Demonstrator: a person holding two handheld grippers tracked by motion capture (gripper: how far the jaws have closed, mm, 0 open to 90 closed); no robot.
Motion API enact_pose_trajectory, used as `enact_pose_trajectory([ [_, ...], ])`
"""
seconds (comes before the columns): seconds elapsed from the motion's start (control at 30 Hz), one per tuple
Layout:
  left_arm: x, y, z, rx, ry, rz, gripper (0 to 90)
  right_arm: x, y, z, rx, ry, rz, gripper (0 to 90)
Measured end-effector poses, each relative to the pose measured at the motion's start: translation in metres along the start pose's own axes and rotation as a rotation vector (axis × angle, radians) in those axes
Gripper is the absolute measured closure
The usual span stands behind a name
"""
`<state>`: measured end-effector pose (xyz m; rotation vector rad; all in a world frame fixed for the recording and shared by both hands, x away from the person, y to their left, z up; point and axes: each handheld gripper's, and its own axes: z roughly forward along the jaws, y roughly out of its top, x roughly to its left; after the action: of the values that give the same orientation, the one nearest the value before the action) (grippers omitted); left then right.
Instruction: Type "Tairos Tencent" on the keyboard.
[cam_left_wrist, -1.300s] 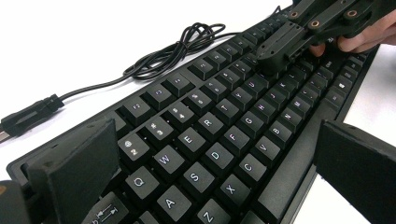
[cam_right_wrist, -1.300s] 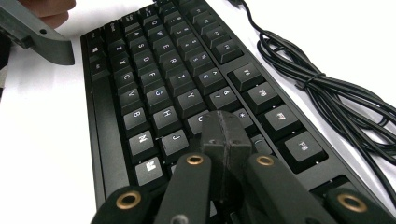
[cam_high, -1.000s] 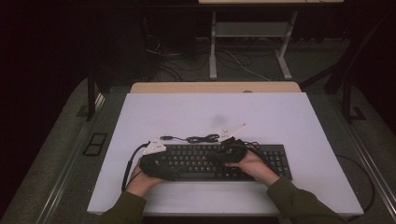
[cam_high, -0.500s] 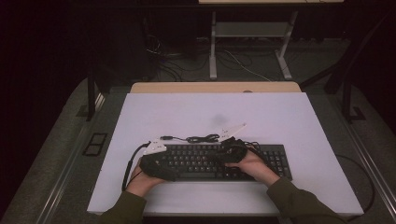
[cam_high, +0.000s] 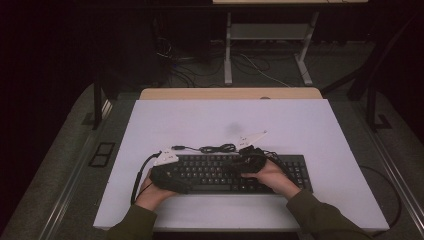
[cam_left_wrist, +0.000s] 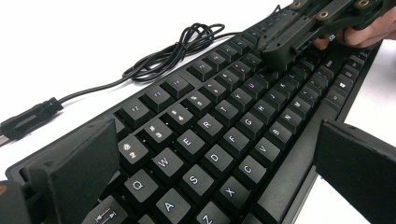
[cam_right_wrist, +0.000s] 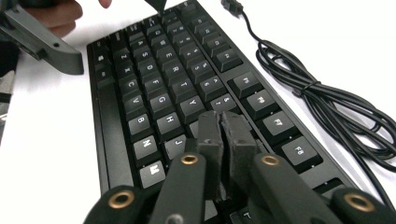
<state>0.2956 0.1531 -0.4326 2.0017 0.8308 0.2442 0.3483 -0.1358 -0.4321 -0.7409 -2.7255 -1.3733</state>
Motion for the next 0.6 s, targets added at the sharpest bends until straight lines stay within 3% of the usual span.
enact_pose_trajectory([
  [0.33, -0.002, 0.0025, 0.0033, 0.006, -0.002, 0.02, 3.8, -0.0036, -0.0002, -0.005, -0.039, -0.007, 0.022, 58.3],
  [0.6, -0.002, 0.0065, 0.0036, -0.018, 0.007, 0.019, 14.6, -0.0053, -0.0007, -0.0058, -0.065, -0.035, 0.033, 36.0],
])
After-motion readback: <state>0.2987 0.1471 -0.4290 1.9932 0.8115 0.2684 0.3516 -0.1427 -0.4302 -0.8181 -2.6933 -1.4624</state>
